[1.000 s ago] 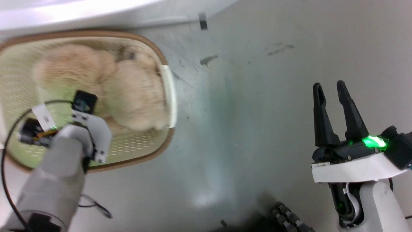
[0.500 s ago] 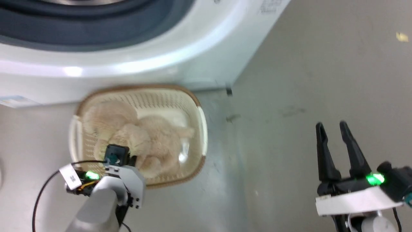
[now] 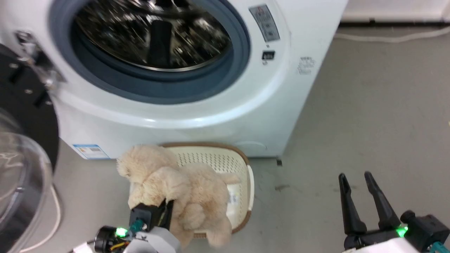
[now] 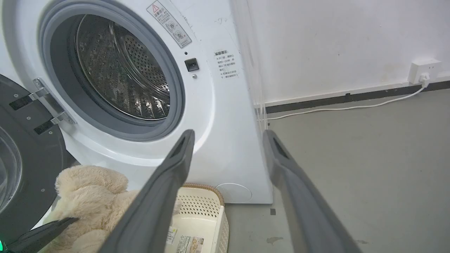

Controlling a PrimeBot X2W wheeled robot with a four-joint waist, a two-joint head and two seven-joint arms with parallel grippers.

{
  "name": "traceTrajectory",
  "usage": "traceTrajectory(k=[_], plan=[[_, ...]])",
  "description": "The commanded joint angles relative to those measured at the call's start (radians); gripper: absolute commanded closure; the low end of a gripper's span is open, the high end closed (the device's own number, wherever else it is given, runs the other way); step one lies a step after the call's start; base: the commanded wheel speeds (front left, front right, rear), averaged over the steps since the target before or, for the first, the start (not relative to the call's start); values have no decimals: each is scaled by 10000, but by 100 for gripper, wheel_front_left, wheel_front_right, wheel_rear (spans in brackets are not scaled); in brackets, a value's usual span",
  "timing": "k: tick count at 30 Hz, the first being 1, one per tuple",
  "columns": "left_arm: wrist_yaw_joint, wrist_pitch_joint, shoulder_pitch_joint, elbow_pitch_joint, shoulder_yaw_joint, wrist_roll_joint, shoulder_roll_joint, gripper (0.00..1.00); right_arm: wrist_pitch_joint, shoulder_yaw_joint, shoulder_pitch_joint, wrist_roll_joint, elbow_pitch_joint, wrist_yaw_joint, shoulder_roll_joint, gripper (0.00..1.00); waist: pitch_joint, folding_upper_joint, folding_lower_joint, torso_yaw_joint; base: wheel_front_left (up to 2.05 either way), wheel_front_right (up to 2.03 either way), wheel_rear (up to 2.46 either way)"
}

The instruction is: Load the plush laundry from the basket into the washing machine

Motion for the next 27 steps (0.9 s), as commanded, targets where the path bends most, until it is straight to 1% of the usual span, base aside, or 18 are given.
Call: traceTrajectory(k=[1,6,7,8,9,10,11,12,13,14,15,18,21,24,27], plan=[[50,-65,394,-652,177,197,-89,100,-44,-22,270,-102,-3,8,4,0,-699,-1,4,466,0,0,0],[69,-65,1094,-2217,511,743,-240,100,-44,-113,506,-169,-18,8,13,0,-1062,-1,4,757,0,0,0],[69,-65,1094,-2217,511,743,-240,100,-44,-113,506,-169,-18,8,13,0,-1062,-1,4,757,0,0,0],[82,-66,1230,-2902,679,972,-277,100,-44,-144,530,-137,-29,8,14,0,-1118,-1,4,838,0,0,0],[82,-66,1230,-2902,679,972,-277,100,-44,-144,530,-137,-29,8,14,0,-1118,-1,4,838,0,0,0],[43,-66,1332,-3566,862,1156,-306,100,-44,-147,542,-97,-49,8,15,0,-1142,-1,4,894,0,0,0],[43,-66,1332,-3566,862,1156,-306,100,-44,-147,542,-97,-49,8,15,0,-1142,-1,4,894,0,0,0],[12,-66,1359,-3888,955,1237,-321,100,-44,-143,544,-81,-64,8,16,0,-1134,-1,4,913,0,0,0],[-54,-66,1358,-4502,1184,1315,-395,100,-44,-127,529,-63,-110,8,16,0,-1046,-1,4,927,0,0,0],[-54,-66,1358,-4502,1184,1315,-395,100,-44,-127,529,-63,-110,8,16,0,-1046,-1,4,927,0,0,0],[-97,-66,1320,-4792,1327,1303,-454,100,-44,-109,500,-61,-141,8,16,0,-960,-1,4,915,0,0,0],[-267,-66,981,-5487,1614,1459,-518,100,-44,-36,328,-85,-267,8,17,0,-552,-1,4,815,0,0,0],[-458,-66,312,-5781,1870,1448,-626,100,-44,-8,79,-141,-404,8,17,0,9,-1,4,632,0,0,0],[-613,-66,-652,-5715,2082,1518,-613,100,-44,37,-277,-117,-489,8,-15,0,753,-1,4,317,0,0,0],[-646,-66,-1800,-5303,2372,1337,-670,100,-44,186,-754,-80,-592,8,-190,0,1632,-1,4,-64,0,0,0]])
